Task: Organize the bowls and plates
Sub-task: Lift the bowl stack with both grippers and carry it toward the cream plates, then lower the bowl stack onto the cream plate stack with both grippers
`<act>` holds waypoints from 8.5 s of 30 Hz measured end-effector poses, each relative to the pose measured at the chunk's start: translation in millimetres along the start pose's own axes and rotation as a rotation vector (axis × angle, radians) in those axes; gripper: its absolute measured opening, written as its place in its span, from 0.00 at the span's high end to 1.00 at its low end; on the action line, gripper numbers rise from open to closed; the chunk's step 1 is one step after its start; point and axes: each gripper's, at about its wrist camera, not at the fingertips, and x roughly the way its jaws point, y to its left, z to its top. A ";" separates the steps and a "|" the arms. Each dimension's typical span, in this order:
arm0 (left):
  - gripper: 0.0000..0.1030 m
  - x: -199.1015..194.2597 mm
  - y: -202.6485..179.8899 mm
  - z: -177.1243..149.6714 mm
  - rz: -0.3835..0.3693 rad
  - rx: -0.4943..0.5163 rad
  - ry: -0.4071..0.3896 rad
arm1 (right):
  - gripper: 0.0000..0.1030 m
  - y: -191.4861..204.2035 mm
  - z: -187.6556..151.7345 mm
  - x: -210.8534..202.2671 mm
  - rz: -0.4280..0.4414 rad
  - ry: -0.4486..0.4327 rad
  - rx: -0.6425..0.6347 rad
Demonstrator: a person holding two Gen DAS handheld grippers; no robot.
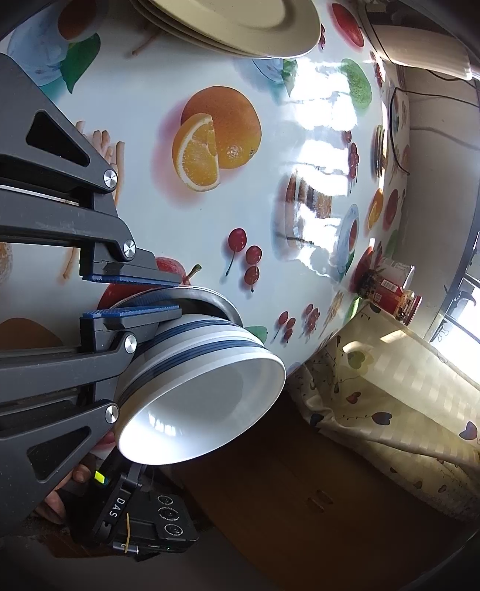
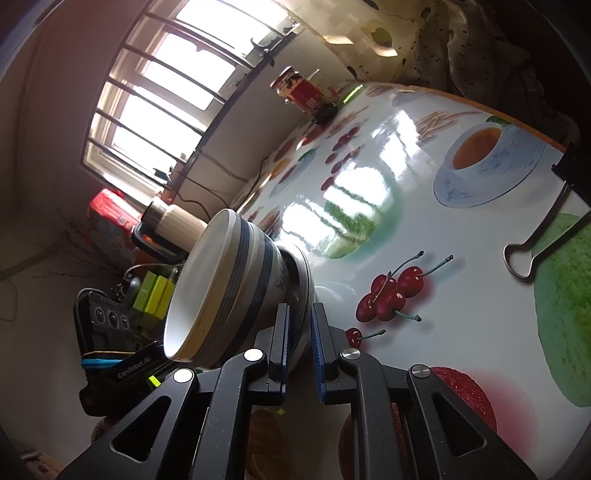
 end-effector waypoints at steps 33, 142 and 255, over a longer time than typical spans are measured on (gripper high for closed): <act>0.91 -23.2 2.0 2.0 0.031 -0.005 -0.044 | 0.88 22.0 6.2 4.8 0.009 0.004 -0.041; 0.91 -149.9 157.5 19.9 0.265 -0.234 -0.235 | 0.88 175.7 6.4 191.1 0.176 0.303 -0.245; 0.58 -168.4 167.6 2.6 0.405 -0.251 -0.233 | 0.64 199.2 -1.7 209.3 0.059 0.297 -0.367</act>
